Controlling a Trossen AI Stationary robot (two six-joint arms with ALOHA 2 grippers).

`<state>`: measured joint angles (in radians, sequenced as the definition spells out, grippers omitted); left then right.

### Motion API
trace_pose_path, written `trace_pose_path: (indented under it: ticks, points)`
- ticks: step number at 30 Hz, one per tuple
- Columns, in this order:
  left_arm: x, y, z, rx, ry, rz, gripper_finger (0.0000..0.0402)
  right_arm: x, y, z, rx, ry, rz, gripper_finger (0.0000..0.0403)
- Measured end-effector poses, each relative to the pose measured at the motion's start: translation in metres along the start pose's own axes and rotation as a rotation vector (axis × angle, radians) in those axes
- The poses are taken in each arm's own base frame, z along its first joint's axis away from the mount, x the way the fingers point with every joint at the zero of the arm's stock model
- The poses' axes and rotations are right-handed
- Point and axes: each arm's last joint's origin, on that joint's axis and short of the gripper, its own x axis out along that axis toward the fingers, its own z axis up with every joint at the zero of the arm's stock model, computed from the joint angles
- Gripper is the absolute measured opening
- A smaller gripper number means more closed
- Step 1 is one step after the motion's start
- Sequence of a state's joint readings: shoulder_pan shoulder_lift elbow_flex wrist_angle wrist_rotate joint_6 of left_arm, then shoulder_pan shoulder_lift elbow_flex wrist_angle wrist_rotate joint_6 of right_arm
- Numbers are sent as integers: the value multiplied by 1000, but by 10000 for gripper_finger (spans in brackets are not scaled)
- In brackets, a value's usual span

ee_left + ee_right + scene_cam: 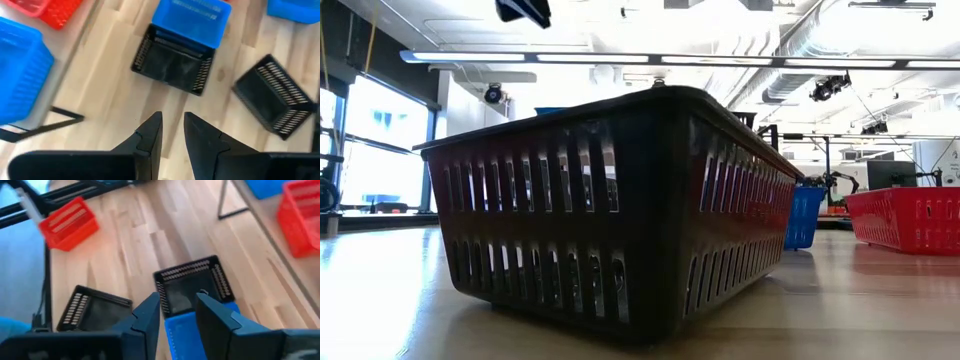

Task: Stack baskets on shelf by color
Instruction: Stack the top black bin on top of the other black bin on the shelf

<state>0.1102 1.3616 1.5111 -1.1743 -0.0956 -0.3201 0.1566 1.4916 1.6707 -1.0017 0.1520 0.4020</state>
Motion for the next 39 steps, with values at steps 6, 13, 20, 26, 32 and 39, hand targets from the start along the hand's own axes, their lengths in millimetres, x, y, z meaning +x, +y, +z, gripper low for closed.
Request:
trace_pose_path:
  ticks: [6, 13, 20, 26, 32, 39]
  points:
    - [-8, -20, -18, 24, -34, 1, 71, 15, 23, -1, -111, -25, 43, 159]
    - [-21, -30, -39, 16, -30, -32, 71, 55, 41, -3, -292, 7, 48, 172]
    - [-39, -37, -53, -12, -69, -53, 71, 104, 55, -16, -431, 119, 45, 162]
    - [-46, -47, -61, 15, -71, -92, 71, 142, 59, -29, -475, 212, 22, 156]
    - [-49, -55, -68, 30, -66, -120, 71, 176, 58, -42, -493, 285, -38, 156]
    - [-51, -61, -72, 36, -69, -129, 71, 211, 55, -58, -505, 366, -81, 156]
